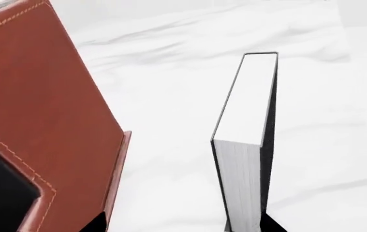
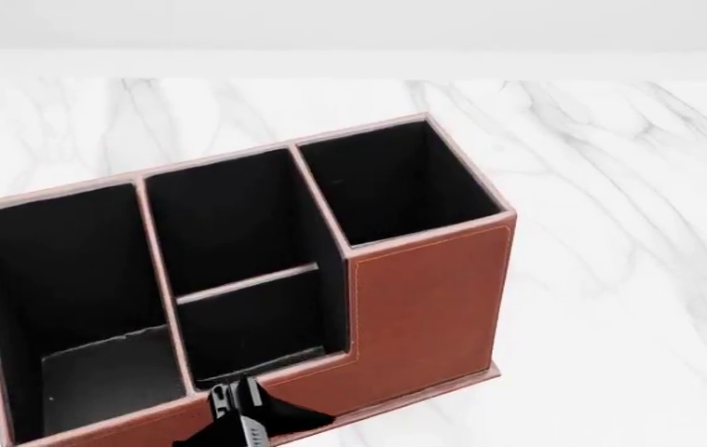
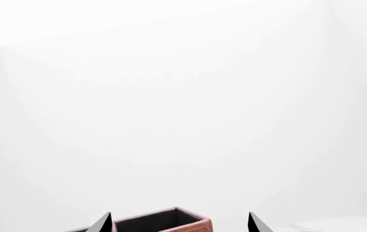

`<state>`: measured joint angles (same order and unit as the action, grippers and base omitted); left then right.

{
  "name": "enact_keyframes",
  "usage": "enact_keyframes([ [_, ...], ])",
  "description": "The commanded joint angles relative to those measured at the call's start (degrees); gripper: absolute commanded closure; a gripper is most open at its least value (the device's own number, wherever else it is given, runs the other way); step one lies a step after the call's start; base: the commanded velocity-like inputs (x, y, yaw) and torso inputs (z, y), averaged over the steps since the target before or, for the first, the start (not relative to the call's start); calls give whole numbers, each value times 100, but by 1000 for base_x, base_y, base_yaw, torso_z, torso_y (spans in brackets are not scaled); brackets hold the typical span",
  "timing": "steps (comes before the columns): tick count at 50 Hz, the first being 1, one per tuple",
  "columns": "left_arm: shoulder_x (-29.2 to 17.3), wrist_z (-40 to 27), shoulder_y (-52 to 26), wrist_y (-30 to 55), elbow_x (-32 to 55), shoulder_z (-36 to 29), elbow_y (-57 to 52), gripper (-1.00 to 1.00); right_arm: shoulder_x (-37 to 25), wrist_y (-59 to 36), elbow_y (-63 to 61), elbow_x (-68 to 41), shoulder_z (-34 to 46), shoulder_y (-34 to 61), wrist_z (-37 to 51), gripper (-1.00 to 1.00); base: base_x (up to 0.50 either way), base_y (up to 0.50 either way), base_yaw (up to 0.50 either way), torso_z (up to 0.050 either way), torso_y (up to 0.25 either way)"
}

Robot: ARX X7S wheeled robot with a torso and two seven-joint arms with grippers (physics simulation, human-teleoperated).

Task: Pick up the book and place it in the back compartment of the caddy.

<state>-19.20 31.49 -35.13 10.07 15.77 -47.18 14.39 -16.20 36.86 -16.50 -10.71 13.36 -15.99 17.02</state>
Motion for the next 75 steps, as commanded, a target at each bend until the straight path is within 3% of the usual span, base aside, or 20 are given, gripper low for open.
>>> enact_keyframes([
  [1, 167, 62, -12, -99, -70, -149, 135, -100, -10, -14, 32, 2, 33, 32, 14, -100, 0, 0, 0, 0, 0],
  [57, 1253, 351, -276, -1243, 34, -251, 2056, -100, -85, -60, 115, -11, 189, 127, 64, -100, 0, 0, 0, 0, 0],
  [75, 1687, 499, -420, -1779, 24, -354, 3113, -100, -96, -34, 156, 5, 228, 143, 86, -100, 0, 0, 0, 0, 0],
])
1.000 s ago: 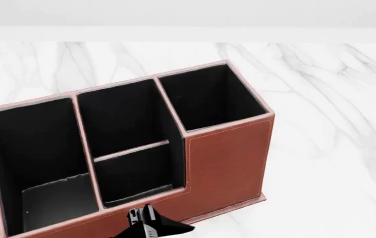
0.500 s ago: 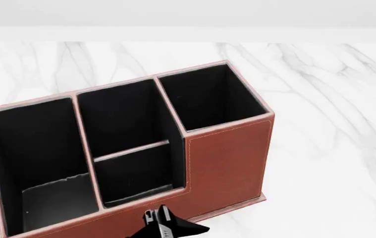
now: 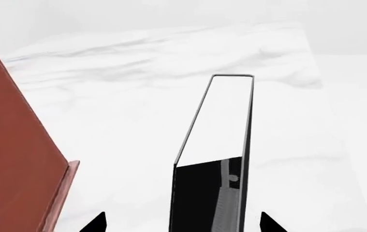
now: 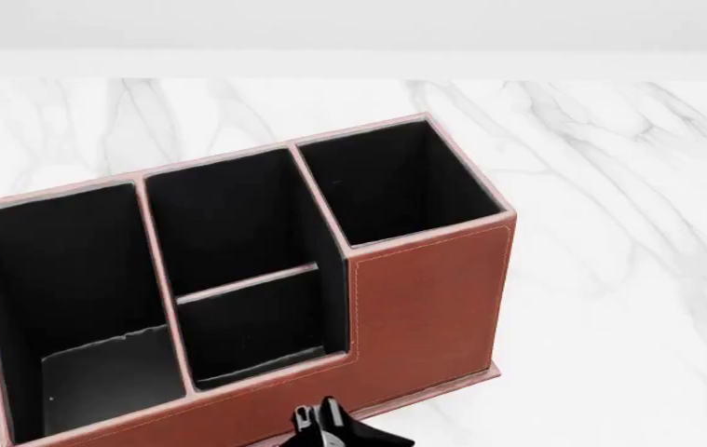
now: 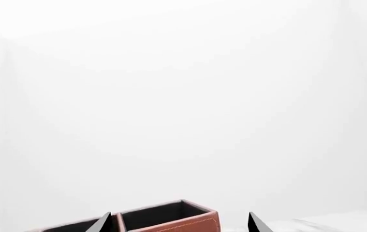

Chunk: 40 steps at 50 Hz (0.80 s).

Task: Pick up the book and place it in the back compartment of the caddy.

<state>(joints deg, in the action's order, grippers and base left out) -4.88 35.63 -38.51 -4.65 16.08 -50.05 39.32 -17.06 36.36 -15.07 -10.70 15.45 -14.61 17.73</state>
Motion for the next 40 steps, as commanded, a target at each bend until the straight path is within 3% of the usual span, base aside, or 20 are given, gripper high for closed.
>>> enact_keyframes([
  [1, 280, 96, -88, -336, -5, -81, 684, -100, -9, 21, 20, 4, 21, 8, 15, -100, 0, 0, 0, 0, 0],
  [11, 479, 49, -283, -711, 354, -543, 1441, -100, -25, 9, -2, 11, 36, 5, 37, -100, 0, 0, 0, 0, 0],
  [19, 486, -315, -649, -1113, 1889, -2284, 1990, -100, -46, 7, -17, -17, 36, 7, 53, -100, 0, 0, 0, 0, 0],
  [26, 487, -457, -814, -1303, 2774, -3187, 2153, -100, -47, 11, -11, 1, 62, 11, 57, -100, 0, 0, 0, 0, 0],
  [27, 487, -445, -826, -1313, 2855, -3255, 2161, 100, -49, 13, -6, -3, 65, 13, 57, -100, 0, 0, 0, 0, 0],
  [40, 481, -500, -934, -1439, 3169, -3512, 2278, 100, -71, 9, -26, -6, 61, 1, 97, -100, 0, 0, 0, 0, 0],
])
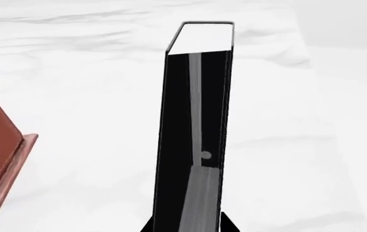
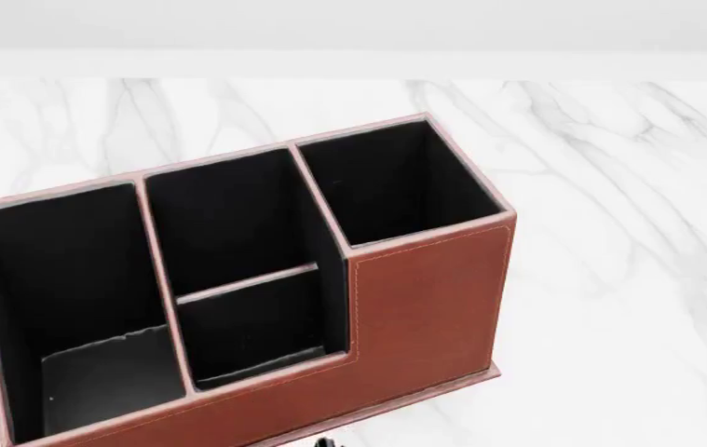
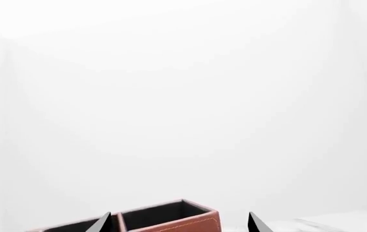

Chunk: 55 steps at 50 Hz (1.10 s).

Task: Pick up the book and place it in the back compartment of the caddy.

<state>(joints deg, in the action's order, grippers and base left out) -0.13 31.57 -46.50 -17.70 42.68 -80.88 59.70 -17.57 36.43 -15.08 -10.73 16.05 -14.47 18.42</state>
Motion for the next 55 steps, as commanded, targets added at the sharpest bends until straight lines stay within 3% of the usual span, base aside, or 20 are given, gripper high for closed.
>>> enact_keyframes([
  [1, -8, -106, -150, -130, 506, -426, 251, 100, -24, -6, -24, -13, -5, -6, 34, -100, 0, 0, 0, 0, 0],
  [10, -611, -689, -290, 253, 441, -539, -838, 100, -43, -2, -21, -38, -25, 2, 65, -100, 0, 0, 0, 0, 0],
  [23, -1960, -1753, -620, 752, 414, -578, -3100, 100, -63, 7, -30, -45, -35, 2, 101, -100, 0, 0, 0, 0, 1],
  [55, -3576, -2880, -1085, 1255, 523, -376, -5448, 100, -76, 48, 9, 8, -6, 6, 165, -100, 0, 0, 0, 0, 1],
])
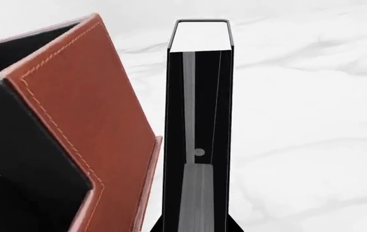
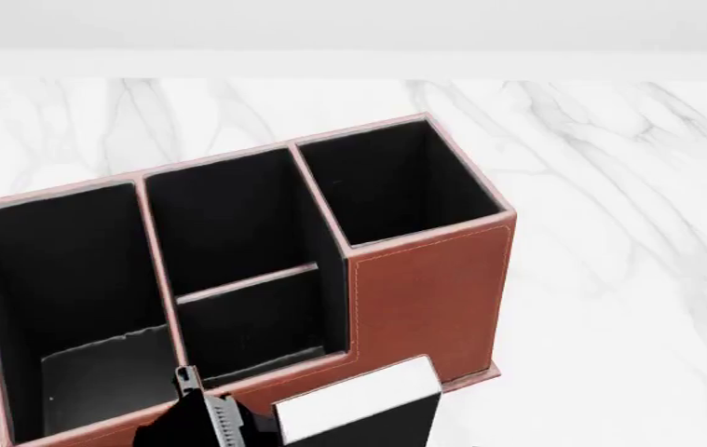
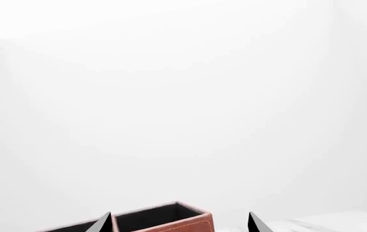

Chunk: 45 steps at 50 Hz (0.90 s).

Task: Pick up the book and place it in the back compartment of the caddy.

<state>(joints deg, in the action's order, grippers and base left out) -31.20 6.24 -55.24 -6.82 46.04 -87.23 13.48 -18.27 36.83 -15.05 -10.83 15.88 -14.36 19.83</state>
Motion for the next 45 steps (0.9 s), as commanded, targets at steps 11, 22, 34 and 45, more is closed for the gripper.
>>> enact_keyframes([
  [11, -891, -486, -326, 221, 384, 408, -1273, 100, -6, -20, 34, 53, 38, 19, 39, -100, 0, 0, 0, 0, 2],
  [22, -1270, -516, -613, 514, 795, 593, -1488, 100, -12, -59, 33, 78, 62, 29, 61, -100, 0, 0, 0, 0, 1],
  [34, -1618, -170, -778, 693, 1542, 803, -1666, 100, 9, -102, 93, 144, 118, 76, 70, -100, 0, 0, 0, 0, 1],
  [45, -1754, 63, -1104, 1262, 2125, 842, -1747, 100, 1, -160, 68, 221, 151, 79, 89, -100, 0, 0, 0, 0, 2],
])
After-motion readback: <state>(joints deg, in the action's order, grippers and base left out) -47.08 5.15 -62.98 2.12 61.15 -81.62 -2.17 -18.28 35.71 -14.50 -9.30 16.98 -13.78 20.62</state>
